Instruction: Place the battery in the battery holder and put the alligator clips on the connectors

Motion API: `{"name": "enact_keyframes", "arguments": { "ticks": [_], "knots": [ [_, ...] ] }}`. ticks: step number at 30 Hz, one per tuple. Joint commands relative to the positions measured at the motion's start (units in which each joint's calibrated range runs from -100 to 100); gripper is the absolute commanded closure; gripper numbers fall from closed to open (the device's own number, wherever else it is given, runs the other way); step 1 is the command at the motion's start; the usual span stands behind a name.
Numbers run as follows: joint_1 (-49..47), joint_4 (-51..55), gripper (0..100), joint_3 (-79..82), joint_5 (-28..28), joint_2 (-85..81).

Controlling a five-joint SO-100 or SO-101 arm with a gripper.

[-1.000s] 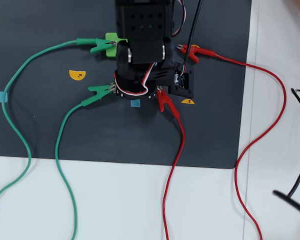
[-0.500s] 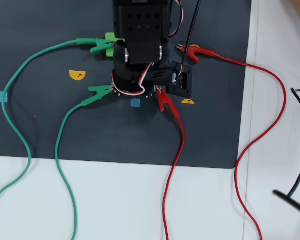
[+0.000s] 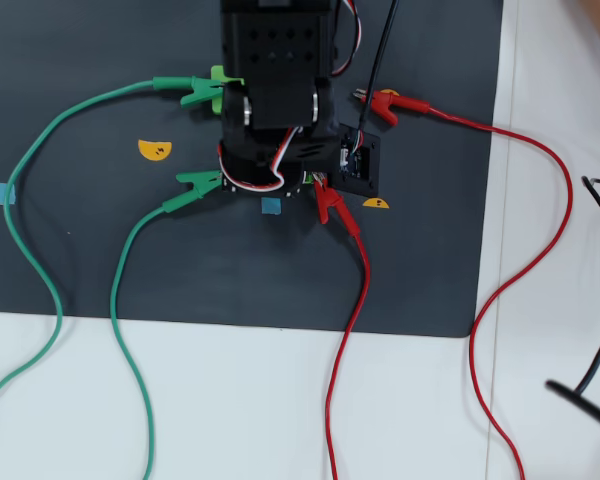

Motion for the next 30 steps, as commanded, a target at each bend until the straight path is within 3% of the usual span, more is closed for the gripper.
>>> {"name": "enact_keyframes", "arguments": {
  "ticks": [1,22,30],
  "knots": [
    [-0.98,-0.59,99,-0.52,0.16,-0.05],
    [-2.09,-0.59,99,-0.35,0.22,-0.05],
    [-1.99,-0.50,85,-0.35,0.22,-0.05]
  ]
}}
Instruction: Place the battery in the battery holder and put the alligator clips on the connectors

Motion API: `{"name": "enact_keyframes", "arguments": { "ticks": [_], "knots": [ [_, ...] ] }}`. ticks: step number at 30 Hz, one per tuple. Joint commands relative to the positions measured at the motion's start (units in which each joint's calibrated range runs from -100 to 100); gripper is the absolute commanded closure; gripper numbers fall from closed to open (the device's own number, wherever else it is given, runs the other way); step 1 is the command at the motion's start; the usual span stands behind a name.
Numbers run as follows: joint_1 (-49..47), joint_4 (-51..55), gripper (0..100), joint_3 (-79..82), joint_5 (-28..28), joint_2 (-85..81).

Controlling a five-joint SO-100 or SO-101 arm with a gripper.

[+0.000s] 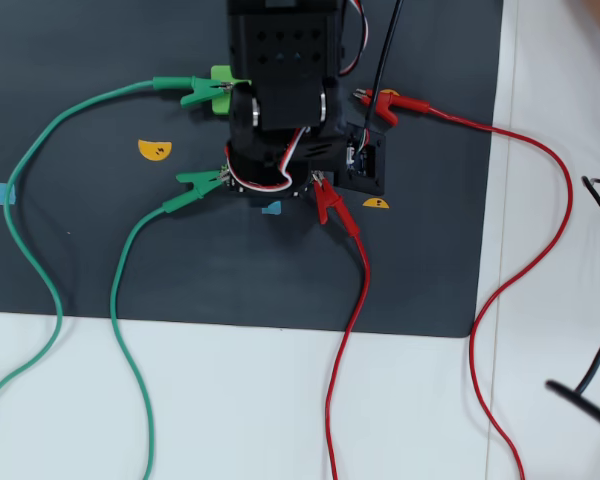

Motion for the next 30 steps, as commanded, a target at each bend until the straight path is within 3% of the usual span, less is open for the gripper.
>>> {"name": "enact_keyframes", "arguments": {
  "ticks": [1,10,14,30],
  "knots": [
    [-0.53,-0.50,85,-0.35,0.22,-0.39],
    [-0.43,-0.07,86,-0.35,0.22,-1.41],
    [-0.53,-0.42,100,-0.35,0.22,-1.41],
    [-6.19,-0.50,99,-0.44,0.16,-4.89]
  ]
}}
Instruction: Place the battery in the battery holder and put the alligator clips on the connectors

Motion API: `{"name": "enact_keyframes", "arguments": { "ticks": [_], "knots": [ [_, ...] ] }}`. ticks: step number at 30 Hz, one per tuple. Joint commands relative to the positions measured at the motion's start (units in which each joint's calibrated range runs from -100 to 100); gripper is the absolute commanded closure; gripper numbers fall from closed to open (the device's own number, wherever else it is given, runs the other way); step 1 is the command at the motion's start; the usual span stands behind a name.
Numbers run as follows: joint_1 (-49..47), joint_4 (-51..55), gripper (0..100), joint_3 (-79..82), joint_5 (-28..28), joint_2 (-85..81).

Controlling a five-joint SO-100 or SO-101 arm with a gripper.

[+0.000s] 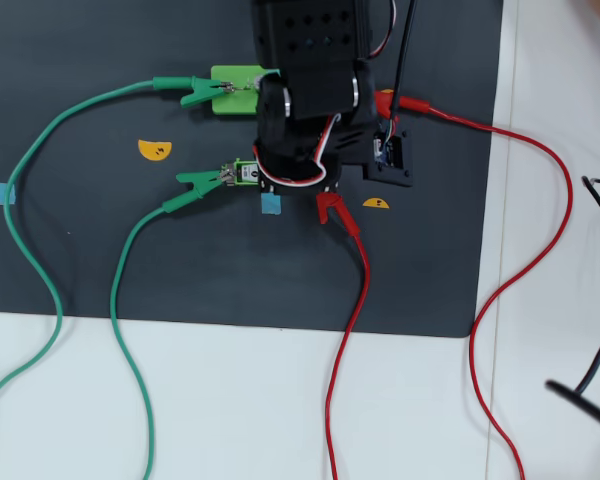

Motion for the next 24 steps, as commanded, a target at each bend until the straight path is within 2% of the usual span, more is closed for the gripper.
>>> {"name": "enact_keyframes", "arguments": {
  "ticks": [1,10,18,24],
  "knots": [
    [-0.48,-0.50,99,-0.44,0.16,-2.46],
    [-0.38,-0.50,99,-0.35,0.22,-1.78],
    [-0.17,-0.24,99,-3.51,2.51,8.00],
    [-0.07,-0.42,99,-3.33,2.56,8.34]
  ]
}}
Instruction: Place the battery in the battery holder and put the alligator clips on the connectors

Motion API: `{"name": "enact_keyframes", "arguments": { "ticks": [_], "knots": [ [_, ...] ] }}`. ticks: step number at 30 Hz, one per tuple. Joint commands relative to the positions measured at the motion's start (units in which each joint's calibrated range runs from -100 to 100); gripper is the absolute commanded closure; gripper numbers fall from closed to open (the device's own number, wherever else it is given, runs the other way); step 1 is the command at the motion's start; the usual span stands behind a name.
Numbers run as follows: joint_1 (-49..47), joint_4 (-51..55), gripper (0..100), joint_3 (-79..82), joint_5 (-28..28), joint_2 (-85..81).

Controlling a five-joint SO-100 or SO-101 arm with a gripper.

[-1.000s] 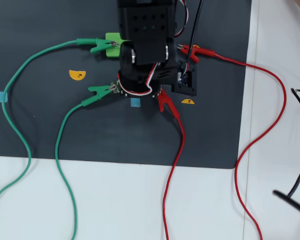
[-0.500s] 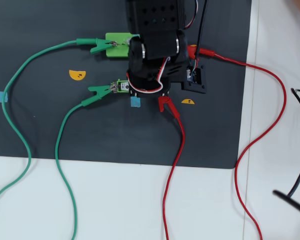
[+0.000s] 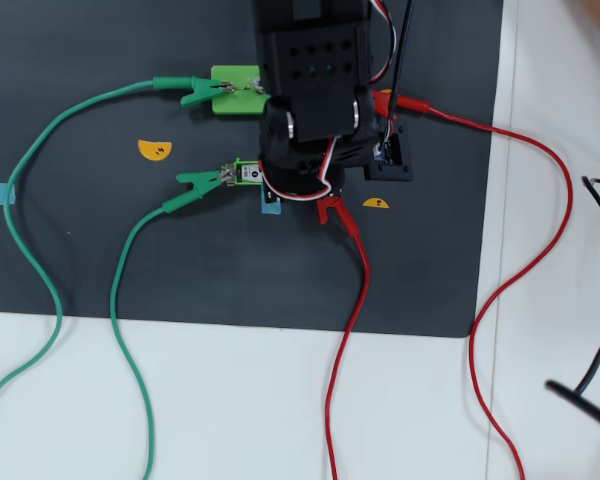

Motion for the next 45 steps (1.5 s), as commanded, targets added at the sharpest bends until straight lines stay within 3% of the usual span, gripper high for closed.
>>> {"name": "enact_keyframes", "arguments": {
  "ticks": [1,18,24,28,34,40,45],
  "knots": [
    [0.45,-0.07,99,-0.48,0.18,0.36],
    [2.98,0.10,98,7.85,1.07,-20.73],
    [-7.22,-0.33,98,15.31,0.81,-26.18],
    [-13.78,-0.50,98,19.17,-2.53,-31.62],
    [-16.81,-0.50,98,19.96,-8.15,-37.07],
    [-18.83,0.27,98,24.43,-8.52,-39.11],
    [-26.91,-0.42,98,30.83,-12.16,-39.11]
  ]
}}
